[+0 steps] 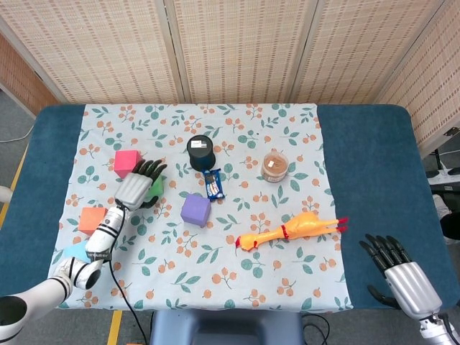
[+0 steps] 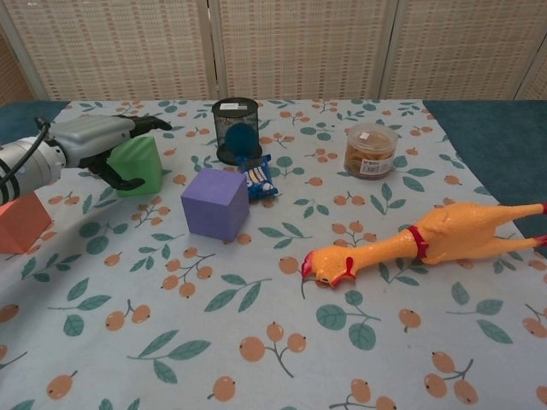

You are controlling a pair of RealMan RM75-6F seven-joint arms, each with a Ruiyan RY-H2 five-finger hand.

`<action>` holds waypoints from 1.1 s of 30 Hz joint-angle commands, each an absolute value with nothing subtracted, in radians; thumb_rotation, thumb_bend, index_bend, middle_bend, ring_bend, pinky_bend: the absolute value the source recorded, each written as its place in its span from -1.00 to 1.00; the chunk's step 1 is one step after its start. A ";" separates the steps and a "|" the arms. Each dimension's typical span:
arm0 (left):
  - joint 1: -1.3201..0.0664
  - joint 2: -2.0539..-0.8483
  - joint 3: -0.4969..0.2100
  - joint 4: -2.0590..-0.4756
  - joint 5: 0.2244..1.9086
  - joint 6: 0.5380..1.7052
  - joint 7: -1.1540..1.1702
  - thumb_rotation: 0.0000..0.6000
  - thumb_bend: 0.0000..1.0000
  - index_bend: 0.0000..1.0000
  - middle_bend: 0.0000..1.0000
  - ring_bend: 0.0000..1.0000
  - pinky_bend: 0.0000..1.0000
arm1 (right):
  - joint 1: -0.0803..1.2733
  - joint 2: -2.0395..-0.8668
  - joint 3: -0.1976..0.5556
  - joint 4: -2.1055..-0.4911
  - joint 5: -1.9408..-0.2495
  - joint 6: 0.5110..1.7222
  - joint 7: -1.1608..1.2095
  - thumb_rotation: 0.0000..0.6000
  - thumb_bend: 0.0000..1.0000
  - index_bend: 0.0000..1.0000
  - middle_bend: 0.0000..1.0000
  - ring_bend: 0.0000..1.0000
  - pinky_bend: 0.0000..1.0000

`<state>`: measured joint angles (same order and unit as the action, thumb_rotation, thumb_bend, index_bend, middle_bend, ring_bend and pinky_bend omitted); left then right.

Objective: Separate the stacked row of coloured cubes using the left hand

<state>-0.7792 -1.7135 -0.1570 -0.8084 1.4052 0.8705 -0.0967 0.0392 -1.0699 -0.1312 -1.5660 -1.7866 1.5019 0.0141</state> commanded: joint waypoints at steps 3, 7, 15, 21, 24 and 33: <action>-0.792 -1.735 -0.153 -0.764 1.392 0.845 -0.116 1.00 -0.30 -1.00 -1.00 -0.99 -1.00 | 0.040 -1.070 -0.132 -1.567 -1.785 1.498 0.012 1.00 -0.62 -1.00 -1.00 -1.00 -1.00; -0.788 -1.763 -0.146 -0.721 1.399 0.870 -0.131 1.00 -0.31 -1.00 -1.00 -0.70 -1.00 | 0.039 -1.067 -0.132 -1.568 -1.785 1.501 0.016 1.00 -0.62 -1.00 -1.00 -1.00 -1.00; -0.800 -1.761 -0.141 -0.709 1.404 0.867 -0.149 1.00 -0.21 -1.00 -0.87 -0.39 -1.00 | 0.039 -1.064 -0.133 -1.570 -1.788 1.502 0.018 1.00 -0.62 -1.00 -1.00 -1.00 -1.00; -0.793 -1.751 -0.143 -0.723 1.398 0.891 -0.123 1.00 -0.13 -1.00 -0.82 -0.27 -0.95 | 0.036 -1.065 -0.134 -1.570 -1.792 1.509 0.014 1.00 -0.62 -1.00 -1.00 -1.00 -1.00; -0.778 -1.728 -0.140 -0.762 1.404 0.926 -0.114 1.00 -0.10 -1.00 -0.80 -0.20 -0.91 | 0.035 -1.066 -0.134 -1.570 -1.793 1.510 0.012 1.00 -0.62 -1.00 -1.00 -1.00 -1.00; -0.660 -1.518 -0.094 -1.038 1.449 1.099 -0.066 1.00 -0.10 -1.00 -0.73 -0.08 -0.88 | 0.033 -1.066 -0.139 -1.570 -1.804 1.513 0.006 1.00 -0.62 -1.00 -1.00 -1.00 -1.00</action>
